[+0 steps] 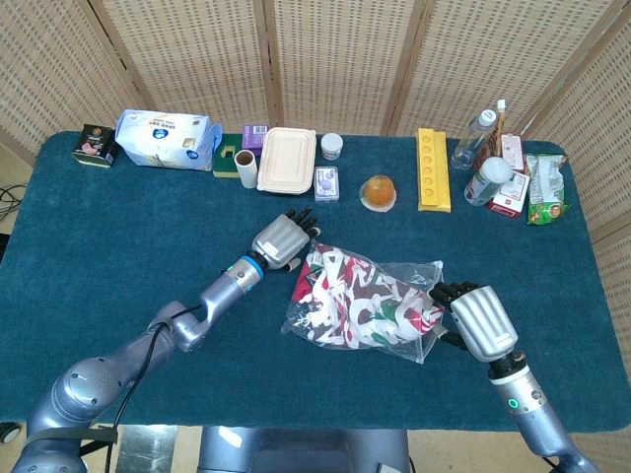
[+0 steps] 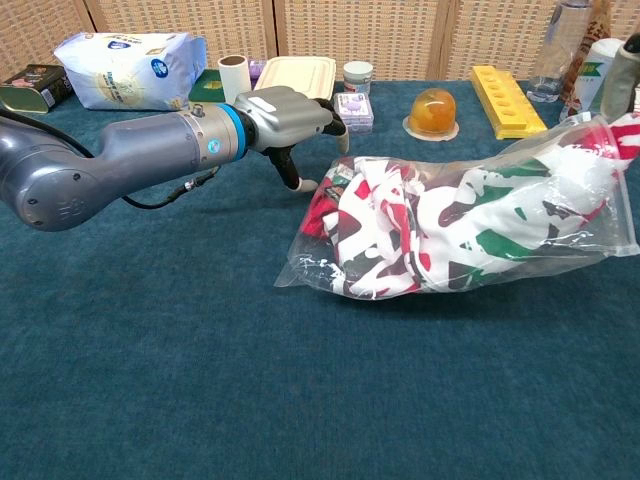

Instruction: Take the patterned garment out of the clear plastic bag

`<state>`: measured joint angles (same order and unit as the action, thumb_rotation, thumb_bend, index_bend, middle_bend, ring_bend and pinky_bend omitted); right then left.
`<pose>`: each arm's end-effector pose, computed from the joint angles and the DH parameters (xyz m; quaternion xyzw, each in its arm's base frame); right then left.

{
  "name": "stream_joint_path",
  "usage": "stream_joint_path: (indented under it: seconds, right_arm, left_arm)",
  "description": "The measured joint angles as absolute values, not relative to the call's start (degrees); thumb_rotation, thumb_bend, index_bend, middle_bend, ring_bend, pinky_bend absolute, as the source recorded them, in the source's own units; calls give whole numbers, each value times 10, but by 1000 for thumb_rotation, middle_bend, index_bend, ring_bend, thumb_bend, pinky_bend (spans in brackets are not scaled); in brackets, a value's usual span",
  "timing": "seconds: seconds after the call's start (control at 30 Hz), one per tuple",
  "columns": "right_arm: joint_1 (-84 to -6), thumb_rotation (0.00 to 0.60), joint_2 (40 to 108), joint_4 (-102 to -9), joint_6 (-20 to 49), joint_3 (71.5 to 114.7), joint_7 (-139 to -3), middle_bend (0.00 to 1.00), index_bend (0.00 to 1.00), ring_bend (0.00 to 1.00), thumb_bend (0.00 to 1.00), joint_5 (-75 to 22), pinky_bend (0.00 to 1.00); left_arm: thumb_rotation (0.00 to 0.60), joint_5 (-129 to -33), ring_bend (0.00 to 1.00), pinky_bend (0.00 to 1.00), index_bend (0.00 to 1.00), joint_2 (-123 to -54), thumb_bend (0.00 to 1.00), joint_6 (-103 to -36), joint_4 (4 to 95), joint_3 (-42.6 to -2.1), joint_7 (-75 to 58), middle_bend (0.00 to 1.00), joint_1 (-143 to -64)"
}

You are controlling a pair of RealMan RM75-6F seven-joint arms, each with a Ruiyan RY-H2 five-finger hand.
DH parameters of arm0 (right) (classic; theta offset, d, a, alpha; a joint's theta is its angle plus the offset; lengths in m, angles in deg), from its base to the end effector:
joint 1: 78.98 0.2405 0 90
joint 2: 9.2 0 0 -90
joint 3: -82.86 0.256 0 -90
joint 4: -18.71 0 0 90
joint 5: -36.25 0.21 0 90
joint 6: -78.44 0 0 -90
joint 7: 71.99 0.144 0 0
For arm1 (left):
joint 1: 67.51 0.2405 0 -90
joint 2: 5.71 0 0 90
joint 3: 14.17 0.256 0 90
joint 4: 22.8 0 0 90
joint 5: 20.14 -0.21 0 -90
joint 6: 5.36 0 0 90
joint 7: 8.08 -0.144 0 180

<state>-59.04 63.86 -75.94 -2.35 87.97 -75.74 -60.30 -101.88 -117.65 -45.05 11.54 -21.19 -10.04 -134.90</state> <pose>-0.2033 -0.2453 0.0968 0.6774 -0.2987 0.5119 0.4357 -0.0632 0.4408 -0.1032 -0.8555 -0.1598 -0.3132 0.3800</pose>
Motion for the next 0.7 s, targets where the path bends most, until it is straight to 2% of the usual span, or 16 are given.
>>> stream_joint_path:
  seconds: [0.3,0.5,0.7]
  right_arm:
    - [-590,600,638,-756,-23,880,-755,553,752,648,556,-597,660]
    - [-591,600,637,-755,-22,879,-754,553,752,648,556,-593,660]
    - [-591,600,636,-755,-23,879,-753,553,753,648,556,-593,660]
  left_arm:
    - [600,-1019,48,208,351,-1213,420,-429,64,-219,-59,162,-1370]
    - [600,-1028,48,208,442,-1221,502,-424,49,-212,-34,162,-1374]
    - [600,-1037,48,208,482,-1221,511,-432,46,-204,-20,162,-1370]
